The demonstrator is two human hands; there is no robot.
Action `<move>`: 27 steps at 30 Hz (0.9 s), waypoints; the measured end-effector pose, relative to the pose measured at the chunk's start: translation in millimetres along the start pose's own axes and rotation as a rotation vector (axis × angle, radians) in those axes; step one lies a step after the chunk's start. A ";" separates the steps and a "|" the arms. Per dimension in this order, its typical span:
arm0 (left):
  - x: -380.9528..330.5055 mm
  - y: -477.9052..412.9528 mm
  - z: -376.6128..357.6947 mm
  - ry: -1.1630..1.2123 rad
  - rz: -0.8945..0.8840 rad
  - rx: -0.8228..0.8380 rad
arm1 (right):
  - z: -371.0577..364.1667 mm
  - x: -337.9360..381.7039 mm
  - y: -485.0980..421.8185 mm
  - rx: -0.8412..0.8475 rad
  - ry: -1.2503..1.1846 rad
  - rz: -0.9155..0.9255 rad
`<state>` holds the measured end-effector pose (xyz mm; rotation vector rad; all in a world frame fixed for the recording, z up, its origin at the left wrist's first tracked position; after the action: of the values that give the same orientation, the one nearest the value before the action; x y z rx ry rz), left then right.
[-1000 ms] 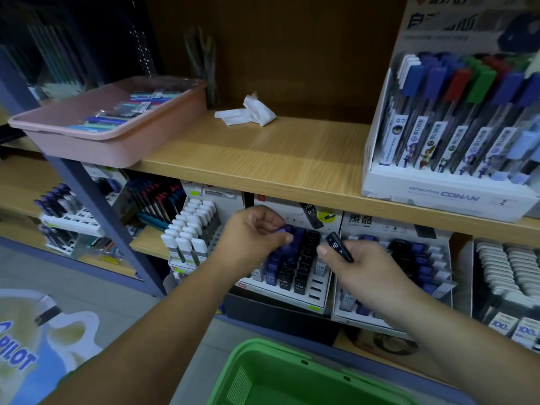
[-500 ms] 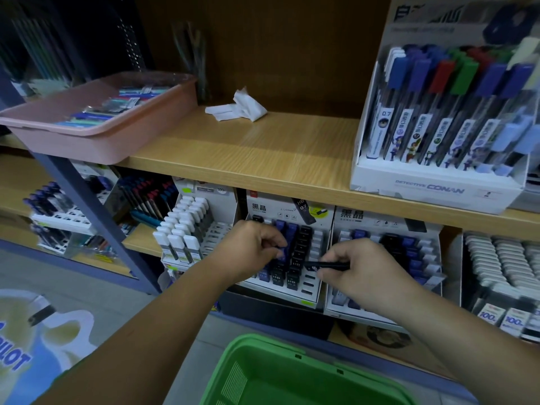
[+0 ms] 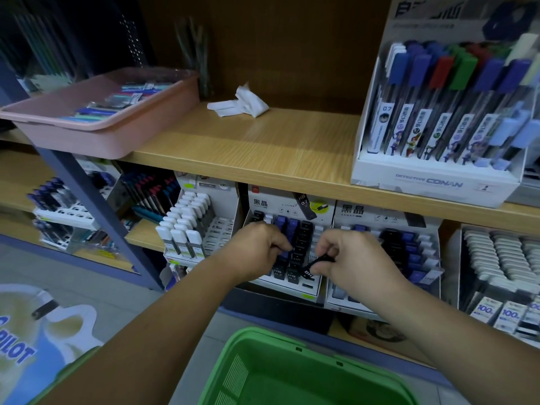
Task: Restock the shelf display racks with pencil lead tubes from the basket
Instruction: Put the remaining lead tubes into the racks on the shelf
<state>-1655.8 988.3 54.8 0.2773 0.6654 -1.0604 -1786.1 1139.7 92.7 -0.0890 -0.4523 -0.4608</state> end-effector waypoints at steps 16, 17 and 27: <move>-13.5 54.7 7.9 0.169 0.116 -0.190 | -6.7 -0.8 -5.1 -0.026 -0.305 -0.155; -16.4 55.9 2.4 0.240 0.179 -0.137 | -3.4 -1.6 -1.9 -0.033 -0.448 -0.179; -53.8 55.4 1.8 1.063 0.329 -0.304 | -2.6 -0.7 33.5 0.042 -0.942 -0.343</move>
<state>-1623.9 1052.2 84.3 0.6697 1.6470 -0.4160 -1770.6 1169.4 90.6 -0.1901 -1.4162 -0.7366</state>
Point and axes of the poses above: each hand's wrist, its own y-axis away from the middle knuckle, its own z-axis out of the back of the hand, x = y × z, the point moved 4 cm from there along -y, towards the middle knuckle, and after that the axes turned 8 degrees about y, right-handed, at the moved point
